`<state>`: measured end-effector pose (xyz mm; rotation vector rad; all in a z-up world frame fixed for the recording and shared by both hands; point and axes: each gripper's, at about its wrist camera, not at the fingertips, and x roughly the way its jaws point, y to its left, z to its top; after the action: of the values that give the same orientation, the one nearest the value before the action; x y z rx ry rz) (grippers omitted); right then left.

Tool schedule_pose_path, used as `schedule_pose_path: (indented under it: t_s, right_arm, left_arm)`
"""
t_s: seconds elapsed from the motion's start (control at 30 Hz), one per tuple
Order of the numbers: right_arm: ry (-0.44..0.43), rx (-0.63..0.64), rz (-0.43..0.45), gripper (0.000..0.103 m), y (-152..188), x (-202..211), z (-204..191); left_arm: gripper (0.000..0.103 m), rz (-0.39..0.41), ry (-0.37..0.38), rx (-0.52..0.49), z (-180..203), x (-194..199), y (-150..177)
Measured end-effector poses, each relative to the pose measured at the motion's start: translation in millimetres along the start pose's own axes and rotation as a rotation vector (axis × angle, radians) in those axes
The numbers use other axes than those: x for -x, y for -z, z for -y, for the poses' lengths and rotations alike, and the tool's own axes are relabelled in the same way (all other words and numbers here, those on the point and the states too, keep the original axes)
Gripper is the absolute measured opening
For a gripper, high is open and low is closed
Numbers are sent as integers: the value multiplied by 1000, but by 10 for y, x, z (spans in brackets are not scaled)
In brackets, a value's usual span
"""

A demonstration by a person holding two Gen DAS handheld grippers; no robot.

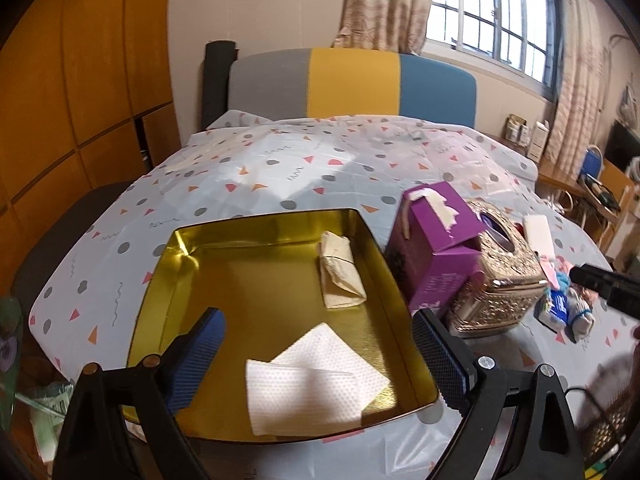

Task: Organize soft objects
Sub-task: 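Move the right tool back and grasp the white knit sock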

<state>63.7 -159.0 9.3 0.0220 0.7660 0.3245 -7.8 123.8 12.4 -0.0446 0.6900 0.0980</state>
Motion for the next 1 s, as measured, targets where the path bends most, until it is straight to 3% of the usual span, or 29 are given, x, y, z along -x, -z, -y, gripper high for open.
schedule_pose_path:
  t_s: [0.23, 0.57, 0.83, 1.0]
  right_arm:
    - [134, -170, 61, 41, 40, 259, 744]
    - [301, -494, 106, 42, 266, 431, 1682]
    - [224, -651, 122, 43, 410, 439, 1960]
    - [179, -690, 142, 43, 462, 455, 2039]
  left_arm:
    - [95, 7, 41, -86, 257, 15, -47]
    - [95, 43, 224, -203, 814, 114, -306]
    - [100, 38, 377, -350, 1585, 109, -610]
    - [100, -28, 453, -369, 2189, -104, -917]
